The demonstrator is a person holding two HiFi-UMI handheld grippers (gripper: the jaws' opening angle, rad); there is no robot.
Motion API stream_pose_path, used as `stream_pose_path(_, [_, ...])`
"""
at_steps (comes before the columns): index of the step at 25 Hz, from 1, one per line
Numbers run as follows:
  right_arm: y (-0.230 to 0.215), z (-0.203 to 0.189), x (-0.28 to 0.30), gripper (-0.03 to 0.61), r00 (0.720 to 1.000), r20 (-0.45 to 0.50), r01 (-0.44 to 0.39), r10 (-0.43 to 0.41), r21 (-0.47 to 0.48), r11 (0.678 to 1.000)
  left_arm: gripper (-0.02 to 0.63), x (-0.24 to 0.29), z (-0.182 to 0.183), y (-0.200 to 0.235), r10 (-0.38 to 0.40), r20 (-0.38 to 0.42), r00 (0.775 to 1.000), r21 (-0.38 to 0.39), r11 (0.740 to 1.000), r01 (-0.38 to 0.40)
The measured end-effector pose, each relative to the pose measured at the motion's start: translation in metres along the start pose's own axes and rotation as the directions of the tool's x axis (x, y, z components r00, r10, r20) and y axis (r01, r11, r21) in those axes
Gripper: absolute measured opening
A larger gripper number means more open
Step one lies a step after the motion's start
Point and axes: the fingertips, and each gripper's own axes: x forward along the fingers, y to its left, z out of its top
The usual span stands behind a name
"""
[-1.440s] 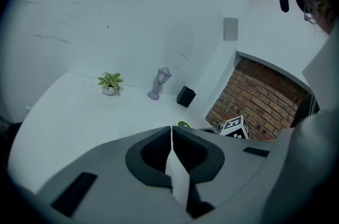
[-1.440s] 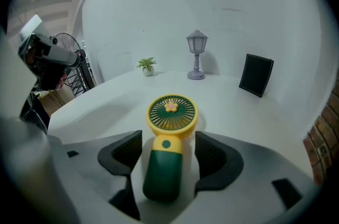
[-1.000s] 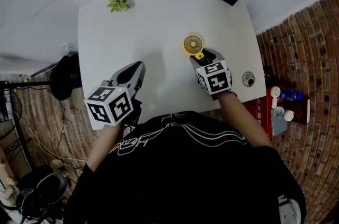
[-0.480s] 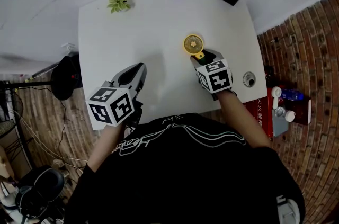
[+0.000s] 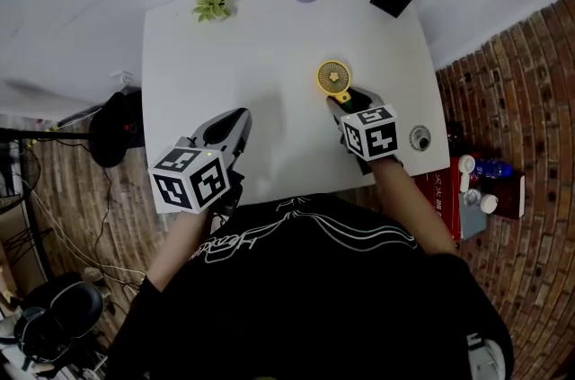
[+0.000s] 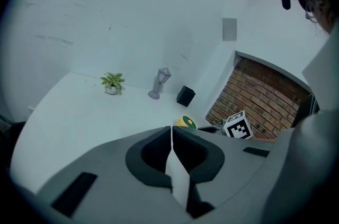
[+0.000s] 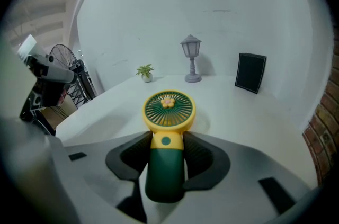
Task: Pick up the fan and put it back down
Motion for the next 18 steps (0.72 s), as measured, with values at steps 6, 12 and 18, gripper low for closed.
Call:
stream_pose_path(6, [0.009,0.02,-0.04,0.184,0.995,0.096,-0.013,0.013,-0.001,1.0,0.035,-0.01,0.0,-0.021,-0.013,0.025,1.0,0.018,1.0,0.013])
stream_pose_path(12, [0.022,0.039,-0.091,0.184,0.981,0.192,-0.03,0.031,-0.007,1.0,0.035,-0.026,-0.005,-0.047,-0.026,0.045,0.999,0.031,0.999,0.025])
stream_pose_path(18, [0.038,0.052,-0.147,0.184,0.958,0.284,-0.033,0.039,-0.027,0.999,0.035,-0.047,-0.002,-0.076,-0.047,0.087,0.995,0.043,0.998,0.043])
